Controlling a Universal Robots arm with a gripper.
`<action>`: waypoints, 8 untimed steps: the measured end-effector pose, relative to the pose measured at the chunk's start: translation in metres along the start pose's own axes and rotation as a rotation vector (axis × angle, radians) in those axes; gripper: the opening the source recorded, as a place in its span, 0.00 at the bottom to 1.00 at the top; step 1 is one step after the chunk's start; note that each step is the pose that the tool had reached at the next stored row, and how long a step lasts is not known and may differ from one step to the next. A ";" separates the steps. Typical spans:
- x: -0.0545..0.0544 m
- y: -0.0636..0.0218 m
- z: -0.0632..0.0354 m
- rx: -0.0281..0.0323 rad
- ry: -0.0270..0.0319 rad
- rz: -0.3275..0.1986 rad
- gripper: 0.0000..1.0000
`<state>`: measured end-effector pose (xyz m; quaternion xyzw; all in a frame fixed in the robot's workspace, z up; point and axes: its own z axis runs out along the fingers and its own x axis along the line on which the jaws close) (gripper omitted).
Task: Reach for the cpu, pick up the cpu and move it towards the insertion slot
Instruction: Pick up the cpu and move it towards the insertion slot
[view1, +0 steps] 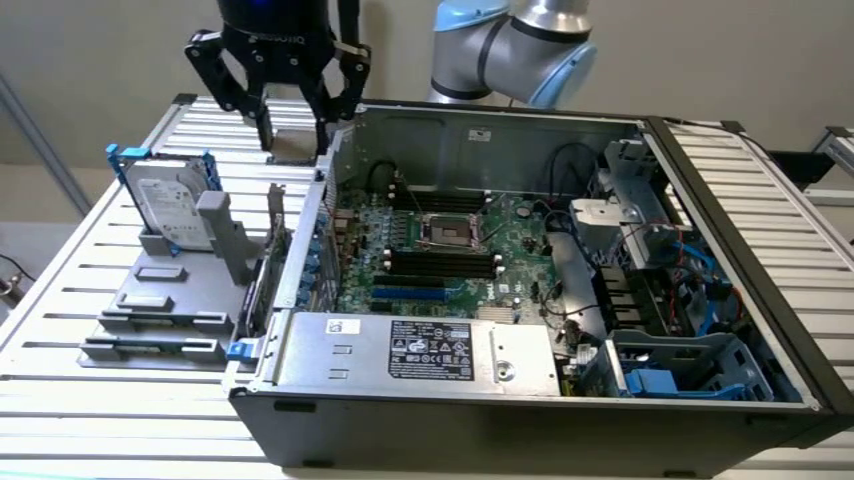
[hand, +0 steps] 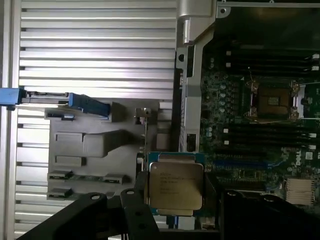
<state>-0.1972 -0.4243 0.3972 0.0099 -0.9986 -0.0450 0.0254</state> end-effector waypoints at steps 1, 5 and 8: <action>-0.004 -0.0001 -0.0001 -0.0030 -0.0002 0.000 0.54; -0.023 -0.0005 -0.0012 -0.0140 -0.0003 -0.001 0.54; -0.037 -0.0007 -0.0019 -0.0213 -0.0004 -0.001 0.54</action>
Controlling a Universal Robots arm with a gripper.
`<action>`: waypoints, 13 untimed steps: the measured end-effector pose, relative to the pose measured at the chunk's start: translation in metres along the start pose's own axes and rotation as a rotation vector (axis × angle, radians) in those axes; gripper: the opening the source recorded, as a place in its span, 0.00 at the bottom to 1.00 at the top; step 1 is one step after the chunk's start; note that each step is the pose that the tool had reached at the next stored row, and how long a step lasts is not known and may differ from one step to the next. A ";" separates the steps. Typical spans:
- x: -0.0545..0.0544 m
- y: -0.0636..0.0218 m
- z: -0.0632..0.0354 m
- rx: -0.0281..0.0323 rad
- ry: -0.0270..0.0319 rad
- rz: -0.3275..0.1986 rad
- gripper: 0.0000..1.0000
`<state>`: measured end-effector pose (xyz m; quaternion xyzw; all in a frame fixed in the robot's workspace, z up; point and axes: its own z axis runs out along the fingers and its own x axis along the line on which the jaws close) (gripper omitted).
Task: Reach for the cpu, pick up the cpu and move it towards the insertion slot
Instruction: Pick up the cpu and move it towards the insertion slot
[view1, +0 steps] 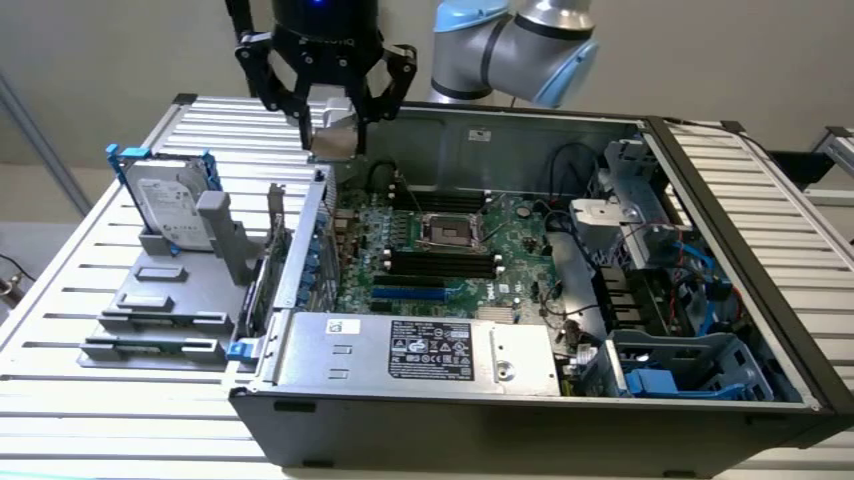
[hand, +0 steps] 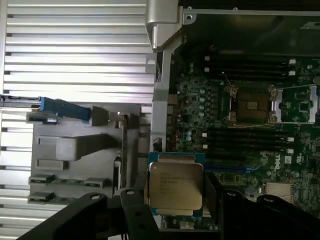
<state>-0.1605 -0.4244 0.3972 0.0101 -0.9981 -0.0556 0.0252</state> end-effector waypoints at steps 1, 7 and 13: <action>-0.004 -0.0001 -0.0002 -0.0021 -0.0001 0.000 0.54; -0.032 -0.0006 -0.0016 -0.0135 -0.0003 -0.001 0.54; -0.059 -0.0011 -0.0031 -0.0191 -0.0003 -0.001 0.54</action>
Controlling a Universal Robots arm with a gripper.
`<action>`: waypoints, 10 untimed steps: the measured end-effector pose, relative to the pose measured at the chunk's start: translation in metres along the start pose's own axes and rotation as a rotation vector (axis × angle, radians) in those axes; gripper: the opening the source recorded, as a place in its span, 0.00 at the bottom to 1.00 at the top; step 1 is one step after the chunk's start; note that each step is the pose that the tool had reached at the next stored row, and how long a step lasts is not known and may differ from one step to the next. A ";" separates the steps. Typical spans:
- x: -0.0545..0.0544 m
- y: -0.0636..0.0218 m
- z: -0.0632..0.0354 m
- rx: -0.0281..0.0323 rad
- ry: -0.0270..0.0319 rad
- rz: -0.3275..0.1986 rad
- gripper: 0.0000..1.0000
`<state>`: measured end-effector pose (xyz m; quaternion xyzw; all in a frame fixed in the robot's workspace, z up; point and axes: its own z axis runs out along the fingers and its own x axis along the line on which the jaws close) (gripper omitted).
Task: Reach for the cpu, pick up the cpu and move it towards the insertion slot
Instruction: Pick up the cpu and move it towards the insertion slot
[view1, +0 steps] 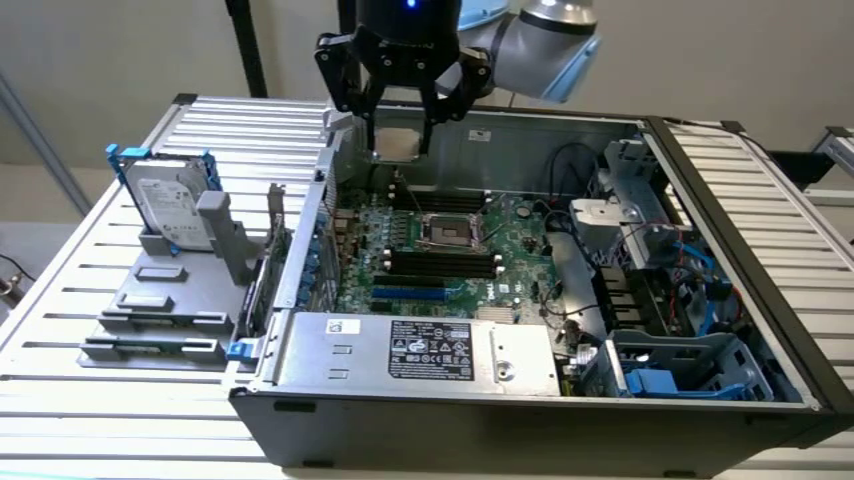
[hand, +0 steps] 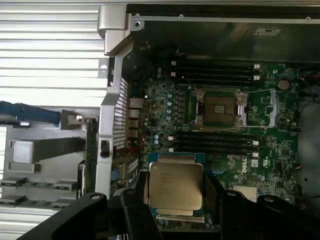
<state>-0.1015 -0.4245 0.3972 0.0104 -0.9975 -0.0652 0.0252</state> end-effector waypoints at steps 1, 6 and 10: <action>-0.005 -0.0001 -0.0002 -0.0005 0.0000 0.000 0.54; -0.027 -0.0005 -0.0014 -0.0011 0.0000 0.000 0.54; -0.045 0.0005 -0.0018 -0.0011 0.0000 0.000 0.54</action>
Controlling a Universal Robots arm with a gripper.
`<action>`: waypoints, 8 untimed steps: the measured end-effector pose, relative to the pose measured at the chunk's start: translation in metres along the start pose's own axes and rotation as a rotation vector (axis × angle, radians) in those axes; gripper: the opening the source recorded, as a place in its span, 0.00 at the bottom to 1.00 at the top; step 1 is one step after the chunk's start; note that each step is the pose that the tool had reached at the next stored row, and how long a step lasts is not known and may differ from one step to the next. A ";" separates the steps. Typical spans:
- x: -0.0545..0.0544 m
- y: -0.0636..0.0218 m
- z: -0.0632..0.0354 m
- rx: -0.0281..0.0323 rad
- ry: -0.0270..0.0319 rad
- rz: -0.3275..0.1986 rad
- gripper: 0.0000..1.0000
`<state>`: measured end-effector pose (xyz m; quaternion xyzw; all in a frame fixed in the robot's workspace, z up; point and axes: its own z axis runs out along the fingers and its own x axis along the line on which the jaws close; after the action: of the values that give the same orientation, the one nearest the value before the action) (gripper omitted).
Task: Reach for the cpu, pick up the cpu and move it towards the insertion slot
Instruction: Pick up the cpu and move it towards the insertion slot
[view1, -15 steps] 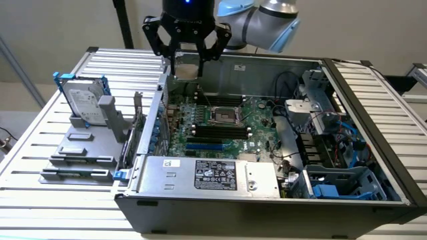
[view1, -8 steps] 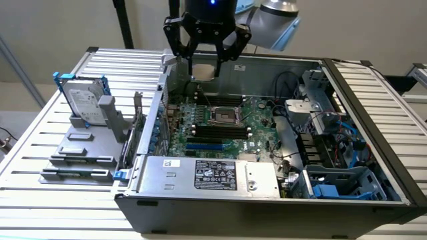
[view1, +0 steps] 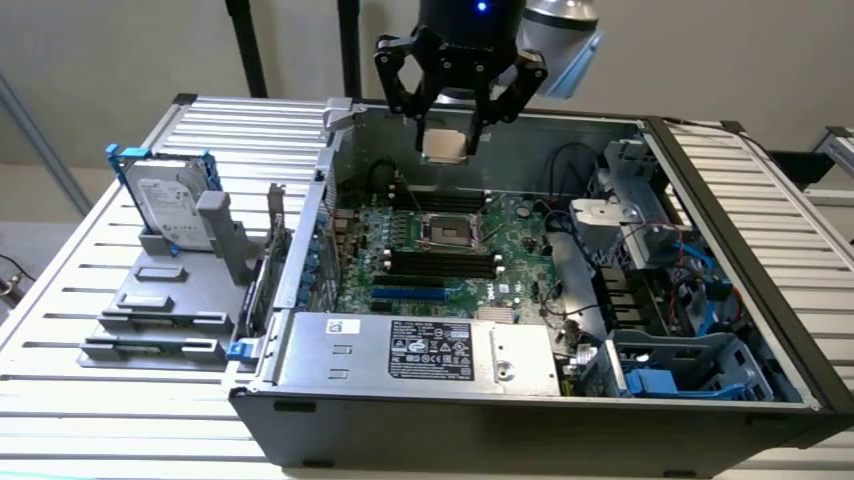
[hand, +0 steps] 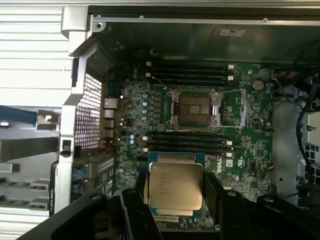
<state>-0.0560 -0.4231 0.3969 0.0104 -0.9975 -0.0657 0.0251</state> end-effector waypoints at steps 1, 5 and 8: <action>-0.004 0.0012 0.0001 -0.0001 0.0000 0.000 0.54; -0.015 0.0129 0.0021 0.0003 -0.0006 0.000 0.54; -0.018 0.0257 0.0048 0.0010 -0.0011 0.000 0.54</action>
<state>-0.0385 -0.3966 0.3947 0.0104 -0.9975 -0.0652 0.0246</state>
